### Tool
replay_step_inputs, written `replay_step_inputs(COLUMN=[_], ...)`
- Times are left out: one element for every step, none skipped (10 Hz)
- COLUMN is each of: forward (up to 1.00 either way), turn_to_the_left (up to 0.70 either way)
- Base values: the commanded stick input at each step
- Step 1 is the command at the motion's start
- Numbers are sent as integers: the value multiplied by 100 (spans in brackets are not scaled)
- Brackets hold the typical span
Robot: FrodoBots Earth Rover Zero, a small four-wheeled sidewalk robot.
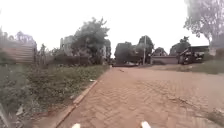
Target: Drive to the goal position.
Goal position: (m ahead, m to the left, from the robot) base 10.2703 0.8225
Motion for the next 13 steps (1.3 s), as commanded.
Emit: replay_step_inputs(forward=[50, 50, 50, 50, 50, 50, 50, 50, 50, 50, 50, 50, 50], turn_to_the_left=[-4, -32, -33, 7, 14, 0, 0, 0, 0, 0, 0, 0, 0])
